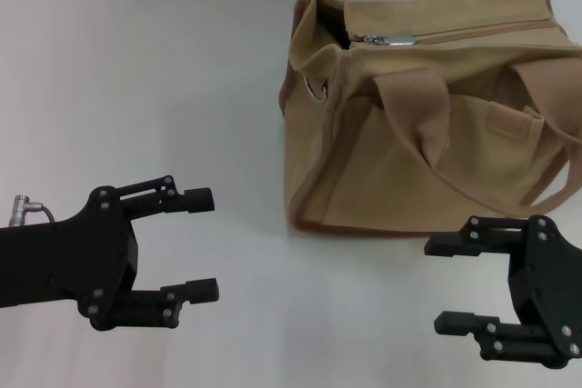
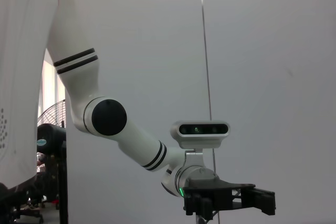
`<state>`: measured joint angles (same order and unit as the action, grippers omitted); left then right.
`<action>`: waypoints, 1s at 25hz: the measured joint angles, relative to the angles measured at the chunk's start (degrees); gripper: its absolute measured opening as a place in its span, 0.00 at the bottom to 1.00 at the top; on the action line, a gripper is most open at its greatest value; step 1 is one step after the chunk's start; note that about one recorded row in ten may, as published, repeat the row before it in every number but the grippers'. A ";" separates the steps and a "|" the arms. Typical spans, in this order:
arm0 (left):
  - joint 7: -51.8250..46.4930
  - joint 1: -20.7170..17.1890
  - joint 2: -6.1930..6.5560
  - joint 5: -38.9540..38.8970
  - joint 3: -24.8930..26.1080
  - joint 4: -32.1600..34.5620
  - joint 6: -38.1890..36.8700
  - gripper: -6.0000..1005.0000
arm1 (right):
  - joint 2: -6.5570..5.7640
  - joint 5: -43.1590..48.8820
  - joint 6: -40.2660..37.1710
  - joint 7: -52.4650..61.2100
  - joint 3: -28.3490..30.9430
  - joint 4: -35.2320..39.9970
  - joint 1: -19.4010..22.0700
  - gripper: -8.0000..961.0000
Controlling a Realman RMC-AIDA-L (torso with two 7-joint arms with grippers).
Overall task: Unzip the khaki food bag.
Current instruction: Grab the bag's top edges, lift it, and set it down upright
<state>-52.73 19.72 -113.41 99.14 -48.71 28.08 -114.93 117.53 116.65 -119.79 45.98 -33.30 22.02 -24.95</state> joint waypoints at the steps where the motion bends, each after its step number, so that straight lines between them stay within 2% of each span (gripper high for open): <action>1: -0.01 0.07 -0.01 -0.02 -0.01 0.01 0.03 0.81 | 0.01 -0.05 0.03 0.07 0.14 -0.04 0.00 0.64; 10: -0.05 0.74 -0.30 -0.03 -0.02 -0.27 0.29 0.81 | 0.85 -0.66 2.07 5.18 1.52 0.49 -0.32 0.65; 12: -0.06 0.74 -0.39 -0.04 -0.01 -0.27 0.32 0.81 | 1.03 -0.67 2.27 4.98 1.65 0.50 -0.13 0.84; 20: -0.08 0.76 -0.75 -0.07 0.08 -0.35 0.87 0.81 | 1.32 -2.53 2.30 2.67 4.08 0.57 1.27 0.85; 21: -1.42 1.29 -2.83 -0.21 2.74 -0.59 3.57 0.81 | 1.32 -2.92 2.30 2.65 5.43 0.56 1.66 0.85; 22: -1.42 1.29 -2.83 -0.21 2.74 -0.59 3.57 0.81 | 1.32 -3.14 2.30 2.61 7.35 0.53 2.19 0.85; 23: -2.26 1.96 -4.67 -0.28 4.65 -0.67 5.95 0.81 | 1.32 -3.26 2.30 2.47 8.83 0.46 2.54 0.85; 24: -2.26 1.96 -4.67 -0.28 4.65 -0.67 5.95 0.81 | 1.32 -3.38 2.24 2.19 10.65 0.31 3.01 0.85; 25: -1.66 3.69 -5.75 -0.77 5.12 -3.21 9.14 0.81 | 1.31 -3.44 2.06 1.71 12.51 0.18 3.59 0.85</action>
<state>-54.39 23.41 -119.16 98.37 -43.58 24.86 -105.79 118.84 113.22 -117.73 47.69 -20.80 22.21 -21.36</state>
